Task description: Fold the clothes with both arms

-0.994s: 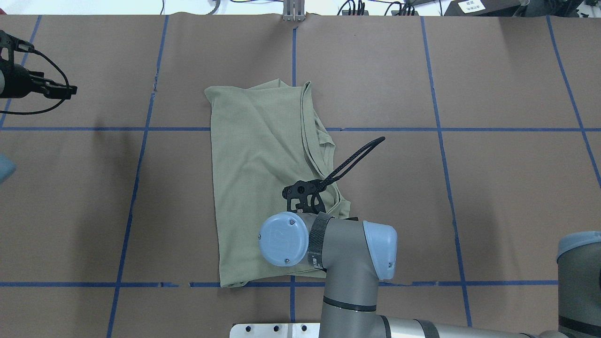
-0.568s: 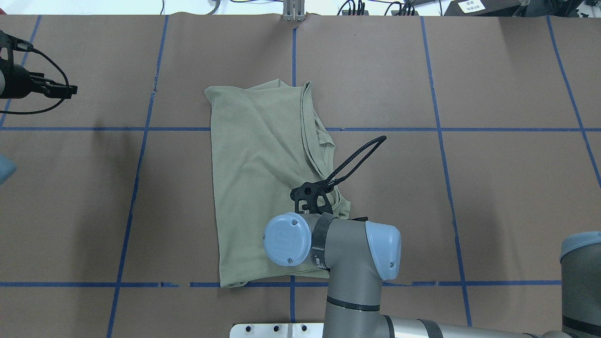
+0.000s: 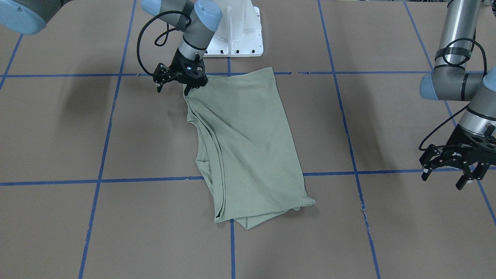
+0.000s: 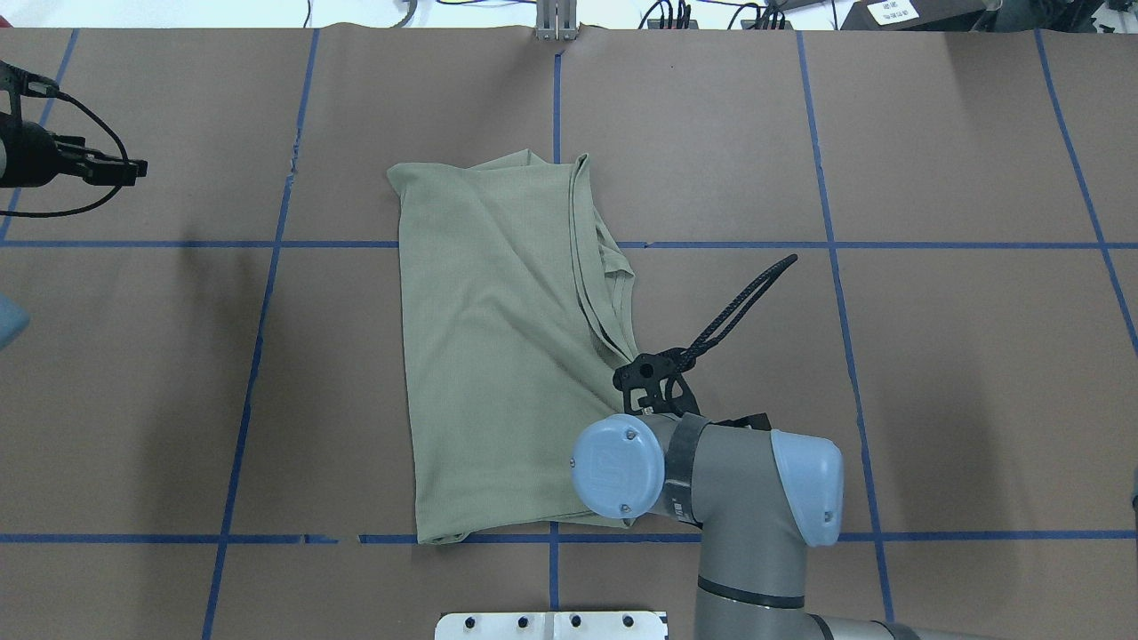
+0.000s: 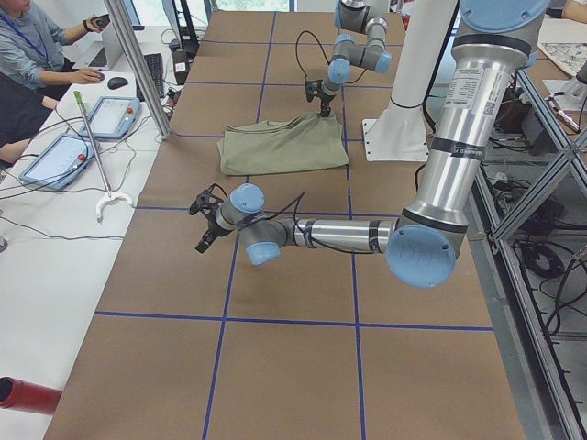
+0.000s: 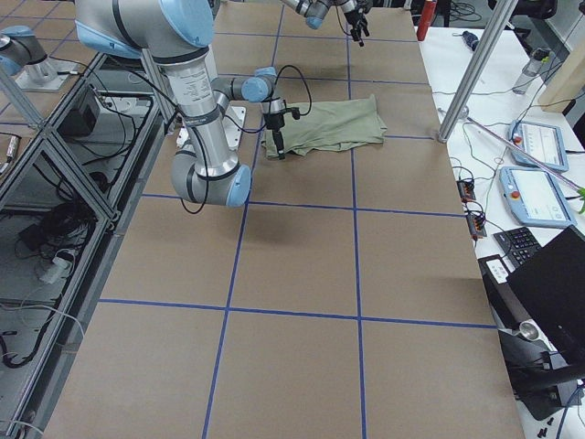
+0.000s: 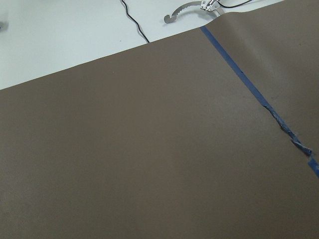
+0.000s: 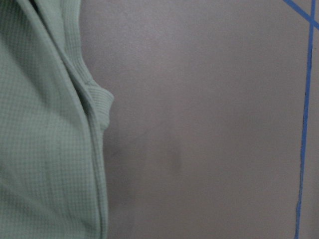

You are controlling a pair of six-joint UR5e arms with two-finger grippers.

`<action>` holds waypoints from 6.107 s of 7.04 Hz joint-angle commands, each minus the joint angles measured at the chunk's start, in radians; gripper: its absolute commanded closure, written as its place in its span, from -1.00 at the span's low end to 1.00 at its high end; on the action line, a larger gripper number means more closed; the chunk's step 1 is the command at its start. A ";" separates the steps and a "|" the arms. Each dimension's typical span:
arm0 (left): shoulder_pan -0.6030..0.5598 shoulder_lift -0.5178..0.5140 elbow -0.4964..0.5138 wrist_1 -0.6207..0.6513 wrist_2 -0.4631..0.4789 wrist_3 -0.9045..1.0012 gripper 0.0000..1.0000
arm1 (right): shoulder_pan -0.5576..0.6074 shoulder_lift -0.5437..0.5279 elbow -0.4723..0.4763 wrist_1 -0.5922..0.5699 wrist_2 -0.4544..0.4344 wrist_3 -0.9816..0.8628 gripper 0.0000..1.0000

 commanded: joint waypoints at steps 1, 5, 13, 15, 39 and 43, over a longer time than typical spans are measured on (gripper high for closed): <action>0.000 0.000 -0.001 -0.001 0.000 -0.001 -1.00 | -0.007 -0.013 0.064 0.009 -0.009 -0.003 -1.00; 0.000 0.002 -0.002 -0.001 0.000 -0.003 -1.00 | 0.155 0.193 -0.166 0.378 0.014 -0.072 -1.00; 0.002 0.000 0.001 -0.002 0.000 -0.039 -1.00 | 0.206 0.255 -0.463 0.497 0.083 -0.181 -0.78; 0.002 0.000 0.002 -0.002 0.000 -0.041 -1.00 | 0.231 0.257 -0.462 0.451 0.082 -0.251 -0.77; 0.995 0.064 -0.709 0.499 0.485 -1.512 -0.58 | -0.007 -0.338 0.143 1.075 -0.198 0.697 -0.99; 1.011 0.057 -0.702 0.505 0.506 -1.518 -0.43 | -0.018 -0.338 0.144 1.075 -0.215 0.697 -0.99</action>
